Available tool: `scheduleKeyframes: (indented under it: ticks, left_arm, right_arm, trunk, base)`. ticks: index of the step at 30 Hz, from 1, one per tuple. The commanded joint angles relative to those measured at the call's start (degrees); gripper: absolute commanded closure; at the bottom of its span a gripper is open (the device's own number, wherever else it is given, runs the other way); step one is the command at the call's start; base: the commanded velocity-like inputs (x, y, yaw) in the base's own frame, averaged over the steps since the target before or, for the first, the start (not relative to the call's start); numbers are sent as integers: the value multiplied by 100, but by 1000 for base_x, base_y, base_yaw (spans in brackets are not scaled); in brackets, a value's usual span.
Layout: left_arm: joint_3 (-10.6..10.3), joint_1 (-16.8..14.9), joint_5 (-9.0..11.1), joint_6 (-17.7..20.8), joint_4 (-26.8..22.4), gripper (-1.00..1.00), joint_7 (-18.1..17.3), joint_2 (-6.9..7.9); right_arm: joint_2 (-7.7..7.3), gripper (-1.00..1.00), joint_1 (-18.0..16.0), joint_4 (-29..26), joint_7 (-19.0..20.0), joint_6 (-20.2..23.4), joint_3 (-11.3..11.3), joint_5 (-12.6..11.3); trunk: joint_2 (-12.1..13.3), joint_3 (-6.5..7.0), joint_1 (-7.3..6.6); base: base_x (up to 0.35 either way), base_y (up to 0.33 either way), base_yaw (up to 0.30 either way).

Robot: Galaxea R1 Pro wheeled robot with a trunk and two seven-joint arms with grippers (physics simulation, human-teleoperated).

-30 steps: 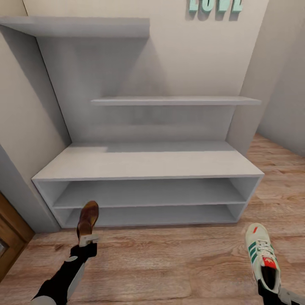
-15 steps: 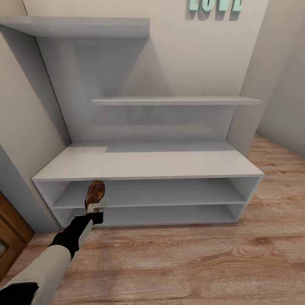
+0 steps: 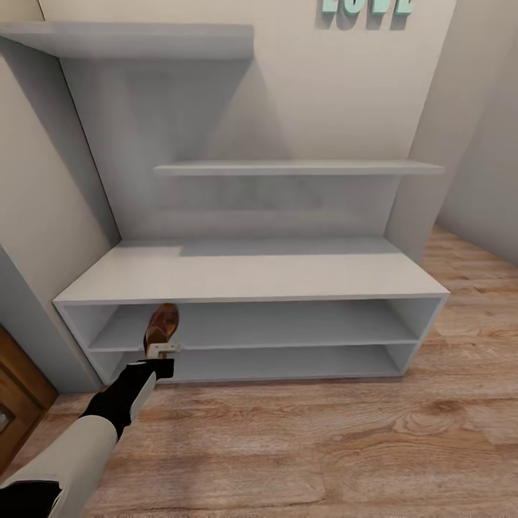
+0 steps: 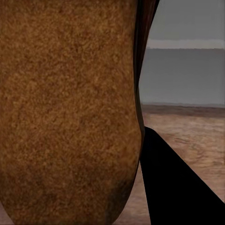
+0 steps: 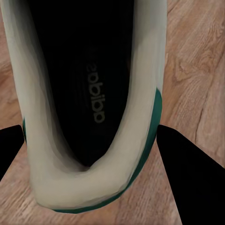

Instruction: Pick up the two gym shoes and the two sandals from the corridor floor and place them onto the hallstand (shoe rack) in the corridor, making sure they are on the rack and not on the floor. Arrange them so the two gym shoes are next to each other and the two sandals are next to each other.

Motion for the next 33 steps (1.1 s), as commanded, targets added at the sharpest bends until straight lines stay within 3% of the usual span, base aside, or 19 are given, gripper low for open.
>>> scheduleKeyframes:
  ticks: [1,9,17,30,33]
  left_arm:
    - [-19,-3,8,36,-6,100,29,20]
    - [12,-3,12,44,26,100,37,175]
    - [20,-9,12,44,28,100,40,203]
    - [16,5,12,45,3,100,47,204]
    - [23,6,12,45,20,100,48,204]
  right_arm:
    - [-1,100,-4,-1,-6,-15,2,-17]
    - [-43,100,-4,5,-8,-29,2,-17]
    - [-46,100,-3,6,-11,-29,2,-17]
    - [-47,100,-4,22,-23,-29,18,-9]
    - [-47,100,0,24,-25,-29,18,-8]
  trunk:
    - [-44,-32,21]
    - [-365,-247,197]
    - [-569,-467,314]
    - [-569,-479,314]
    - [-573,-546,322]
  base:
    - [0,0,0]
    - [0,0,0]
    - [0,0,0]
    - [0,0,0]
    - [0,0,0]
